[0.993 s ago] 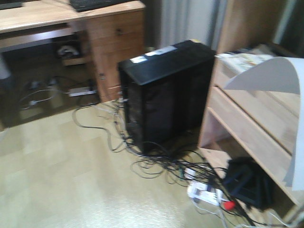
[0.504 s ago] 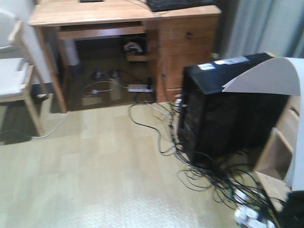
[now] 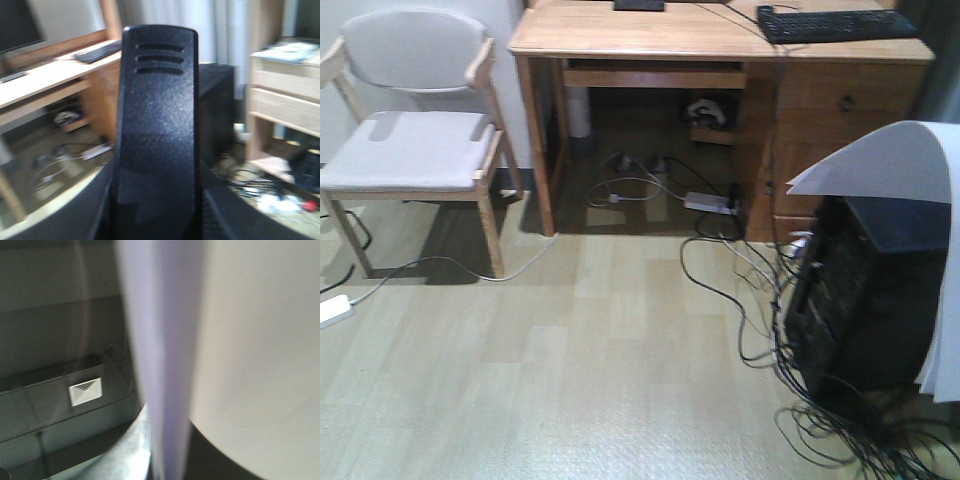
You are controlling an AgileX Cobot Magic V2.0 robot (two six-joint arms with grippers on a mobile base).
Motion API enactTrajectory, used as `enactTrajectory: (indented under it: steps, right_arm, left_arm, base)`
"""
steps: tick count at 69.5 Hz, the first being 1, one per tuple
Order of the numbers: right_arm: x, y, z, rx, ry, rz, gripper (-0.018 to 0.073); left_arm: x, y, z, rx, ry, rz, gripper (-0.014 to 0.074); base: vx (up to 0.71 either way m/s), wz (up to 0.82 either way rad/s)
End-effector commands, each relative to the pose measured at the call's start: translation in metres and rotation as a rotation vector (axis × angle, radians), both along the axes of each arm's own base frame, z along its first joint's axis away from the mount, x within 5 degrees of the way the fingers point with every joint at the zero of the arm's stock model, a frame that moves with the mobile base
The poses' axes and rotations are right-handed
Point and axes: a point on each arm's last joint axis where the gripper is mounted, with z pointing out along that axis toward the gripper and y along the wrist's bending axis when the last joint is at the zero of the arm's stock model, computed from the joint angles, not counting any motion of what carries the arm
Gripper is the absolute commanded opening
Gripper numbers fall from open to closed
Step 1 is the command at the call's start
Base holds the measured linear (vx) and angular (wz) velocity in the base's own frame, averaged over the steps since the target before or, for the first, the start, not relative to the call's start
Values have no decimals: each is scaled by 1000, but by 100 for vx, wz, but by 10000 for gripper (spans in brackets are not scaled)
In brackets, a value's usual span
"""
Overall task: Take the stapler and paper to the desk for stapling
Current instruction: 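Drive the base toward the desk holding stapler and paper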
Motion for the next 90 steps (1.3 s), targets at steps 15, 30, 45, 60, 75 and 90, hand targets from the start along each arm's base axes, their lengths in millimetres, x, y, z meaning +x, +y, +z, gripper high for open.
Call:
enactTrajectory:
  steps: [15, 30, 45, 60, 75, 90]
  right_arm:
    - [-4, -1, 9, 17, -59, -9, -6]
    - [-4, -1, 9, 17, -59, -9, -6]
    - [-4, -1, 9, 17, -59, -9, -6]
    - [-4, -1, 9, 17, -59, -9, -6]
    - [-4, -1, 9, 17, -59, -9, -6]
    - [-3, -1, 9, 17, -58, -9, -6]
  left_arm:
    - [1, -1, 17, -89, -83, -1, -6]
    - [1, -1, 17, -89, -83, 1, -6]
    - [1, -1, 17, -87, -82, 0, -6]
    - [1, -1, 17, -87, -82, 0, -6]
    - [1, -1, 17, -87, -82, 0, -6]
    - [1, -1, 17, -87, -82, 0, -6]
  base:
    - [22, 24]
    - [26, 12]
    - [31, 4]
    - [35, 3]
    - [38, 4]
    - [41, 5]
